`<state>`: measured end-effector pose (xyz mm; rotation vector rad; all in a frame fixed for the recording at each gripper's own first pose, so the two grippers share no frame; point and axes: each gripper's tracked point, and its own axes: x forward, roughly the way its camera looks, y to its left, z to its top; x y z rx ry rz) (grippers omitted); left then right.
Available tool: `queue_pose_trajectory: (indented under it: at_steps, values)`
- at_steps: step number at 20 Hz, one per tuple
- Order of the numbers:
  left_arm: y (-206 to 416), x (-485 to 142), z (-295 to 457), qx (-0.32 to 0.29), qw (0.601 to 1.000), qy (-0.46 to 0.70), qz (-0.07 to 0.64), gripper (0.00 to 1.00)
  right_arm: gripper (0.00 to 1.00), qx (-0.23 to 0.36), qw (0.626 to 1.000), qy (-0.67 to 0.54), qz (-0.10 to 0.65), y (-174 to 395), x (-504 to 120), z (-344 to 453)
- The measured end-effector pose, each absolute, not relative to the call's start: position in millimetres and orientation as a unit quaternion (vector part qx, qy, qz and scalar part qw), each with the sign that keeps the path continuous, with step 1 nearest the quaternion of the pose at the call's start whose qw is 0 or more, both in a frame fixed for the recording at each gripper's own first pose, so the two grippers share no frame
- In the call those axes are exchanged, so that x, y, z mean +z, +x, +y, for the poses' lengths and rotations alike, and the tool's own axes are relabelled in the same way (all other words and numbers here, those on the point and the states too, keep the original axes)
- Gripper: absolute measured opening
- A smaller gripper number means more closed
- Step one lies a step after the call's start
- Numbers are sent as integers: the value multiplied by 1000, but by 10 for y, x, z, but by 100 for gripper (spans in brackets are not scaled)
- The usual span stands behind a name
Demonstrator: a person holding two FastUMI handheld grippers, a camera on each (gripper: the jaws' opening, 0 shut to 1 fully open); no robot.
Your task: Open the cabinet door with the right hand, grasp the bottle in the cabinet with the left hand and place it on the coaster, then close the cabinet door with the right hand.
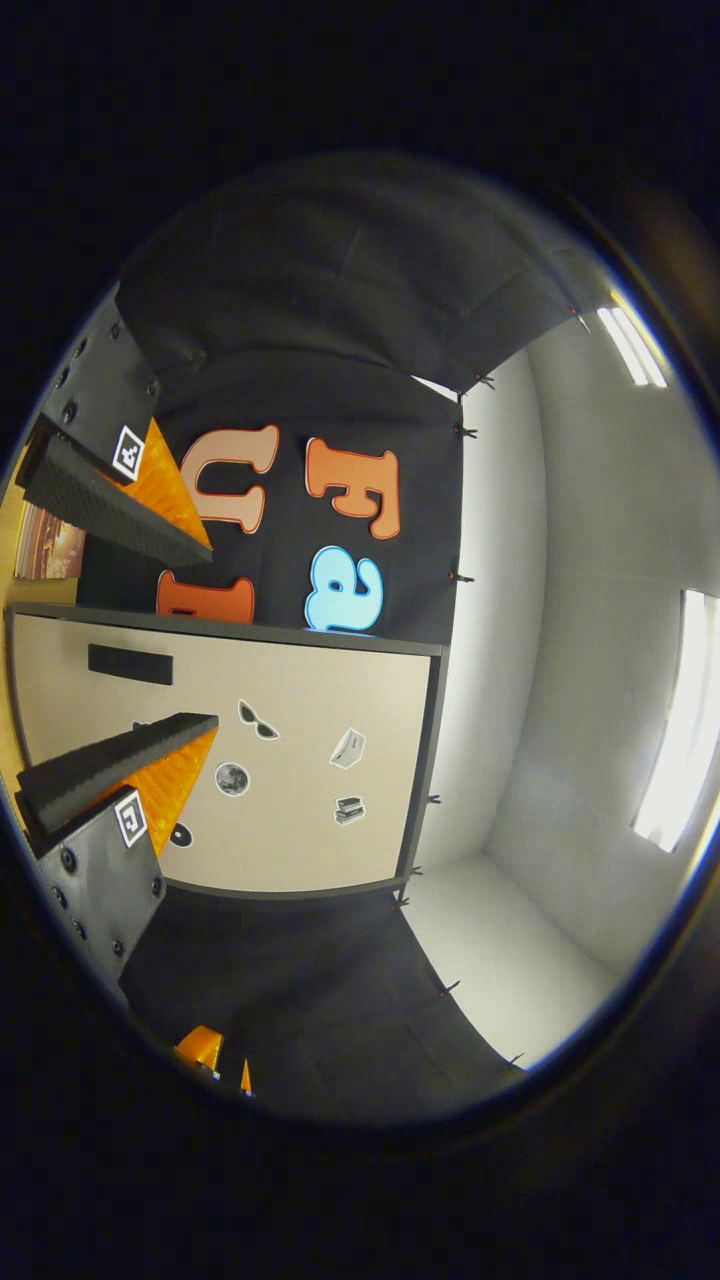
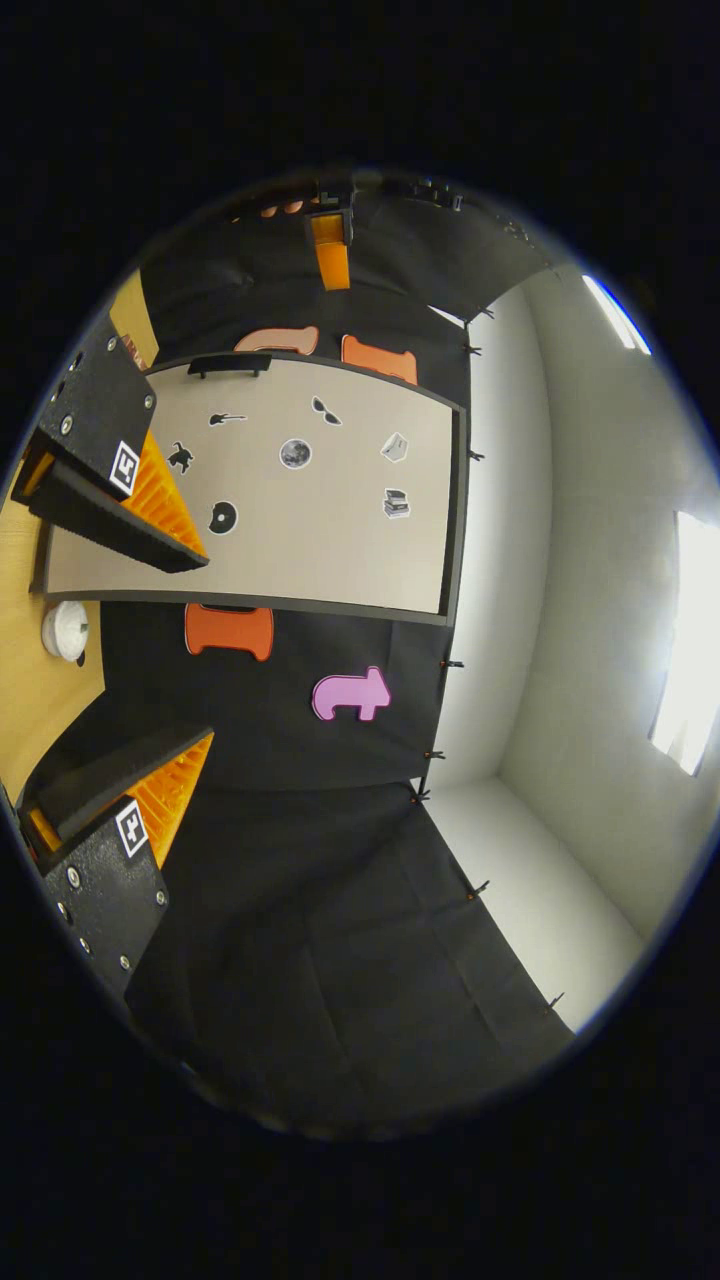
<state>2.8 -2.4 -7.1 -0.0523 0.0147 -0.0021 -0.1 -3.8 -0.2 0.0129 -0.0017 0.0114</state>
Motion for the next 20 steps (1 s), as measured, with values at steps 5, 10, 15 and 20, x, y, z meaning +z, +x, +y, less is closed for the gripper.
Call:
queue_pose_trajectory:
  at_steps: [5, 10, 15, 20]
  values:
    - [22, -89, -55, -6, 1000, -29, 9, 96, 94, 0, 1000, 6, -5, 0, 29, -100]
    - [-27, -75, 3, 0, 1000, -19, 10, 96, 94, 7, 1000, 6, -2, 11, 2, -4]
    - [-65, -78, -18, -9, 1000, -1, 6, 96, 94, 11, 1000, 8, 1, -5, -9, 78]
    - [-87, -79, 54, -12, 1000, 6, 5, 96, 94, 14, 1000, 5, 3, 6, -10, 194]
